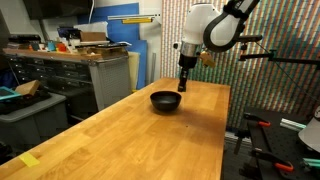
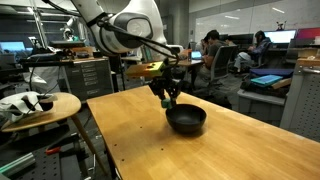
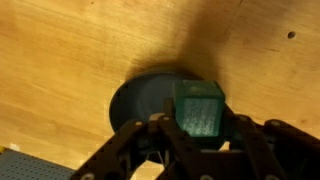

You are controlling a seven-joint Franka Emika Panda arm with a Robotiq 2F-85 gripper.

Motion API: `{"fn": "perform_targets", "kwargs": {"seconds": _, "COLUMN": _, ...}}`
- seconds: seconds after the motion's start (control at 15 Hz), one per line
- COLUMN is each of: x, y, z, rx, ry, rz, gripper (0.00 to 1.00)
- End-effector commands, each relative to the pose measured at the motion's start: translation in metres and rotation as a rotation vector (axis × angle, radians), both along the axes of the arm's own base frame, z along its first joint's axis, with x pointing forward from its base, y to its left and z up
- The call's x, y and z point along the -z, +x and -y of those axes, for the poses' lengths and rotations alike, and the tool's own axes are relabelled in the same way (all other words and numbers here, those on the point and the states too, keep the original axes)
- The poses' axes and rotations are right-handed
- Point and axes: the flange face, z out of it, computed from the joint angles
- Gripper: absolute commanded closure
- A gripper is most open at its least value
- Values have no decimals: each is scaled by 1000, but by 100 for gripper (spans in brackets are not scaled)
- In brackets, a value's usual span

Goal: Put the block in the bowl

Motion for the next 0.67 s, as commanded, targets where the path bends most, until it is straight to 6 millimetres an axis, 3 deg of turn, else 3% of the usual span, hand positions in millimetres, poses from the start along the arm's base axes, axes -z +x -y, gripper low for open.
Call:
{"fn": "perform_targets", "kwargs": {"seconds": 0.0, "x": -7, "y": 31, "z": 0, "rx": -2, "ry": -5, "rz": 29, "gripper": 83}}
{"fn": "perform_targets", "kwargs": {"seconds": 0.27, "x": 14, "y": 55, "z": 4, "rx": 32, "ry": 6, "rz": 49, "gripper": 83}}
{"fn": "perform_targets", "kwargs": {"seconds": 0.6, "x": 57, "y": 83, "z": 14, "rx": 88, "ry": 24, "rz": 84, "gripper": 83}}
